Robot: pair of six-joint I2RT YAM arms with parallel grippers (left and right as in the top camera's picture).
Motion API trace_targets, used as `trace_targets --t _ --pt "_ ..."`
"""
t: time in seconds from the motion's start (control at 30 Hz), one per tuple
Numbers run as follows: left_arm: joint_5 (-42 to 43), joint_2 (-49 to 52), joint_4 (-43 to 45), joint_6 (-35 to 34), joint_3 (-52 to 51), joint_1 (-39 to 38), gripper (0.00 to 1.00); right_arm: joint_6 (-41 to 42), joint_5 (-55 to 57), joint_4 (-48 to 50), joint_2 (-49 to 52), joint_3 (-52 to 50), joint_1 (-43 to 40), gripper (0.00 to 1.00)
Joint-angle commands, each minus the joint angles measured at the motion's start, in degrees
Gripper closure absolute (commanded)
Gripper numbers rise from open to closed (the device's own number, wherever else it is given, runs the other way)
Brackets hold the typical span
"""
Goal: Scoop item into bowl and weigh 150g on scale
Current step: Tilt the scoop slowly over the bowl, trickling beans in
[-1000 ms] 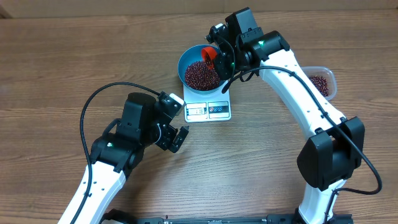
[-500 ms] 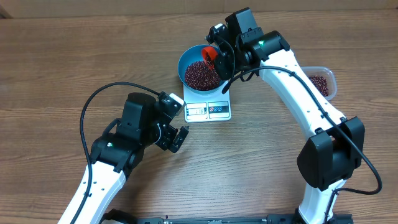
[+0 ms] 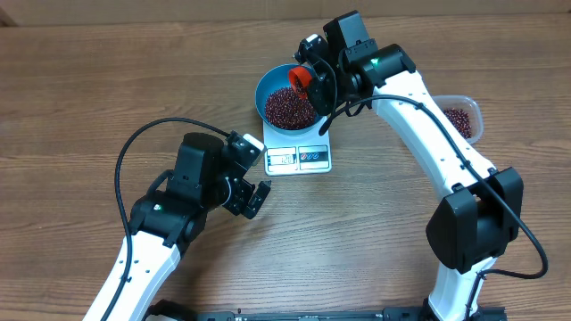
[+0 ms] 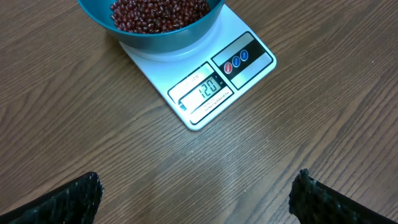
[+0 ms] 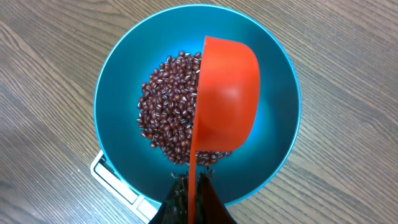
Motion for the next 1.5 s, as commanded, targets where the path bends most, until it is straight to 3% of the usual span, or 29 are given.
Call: trace_targets --t 0.0,1.47 --pt "0.68 0.31 -0.02 1.31 -0.46 -0.11 0.01 -1.81 0.98 0.39 -0.07 1.88 0.33 0.96" --pt "0.66 0.35 -0.02 1.31 -0.46 -0.11 0.0 -4.87 3.96 0.46 -0.07 1.88 0.35 0.96"
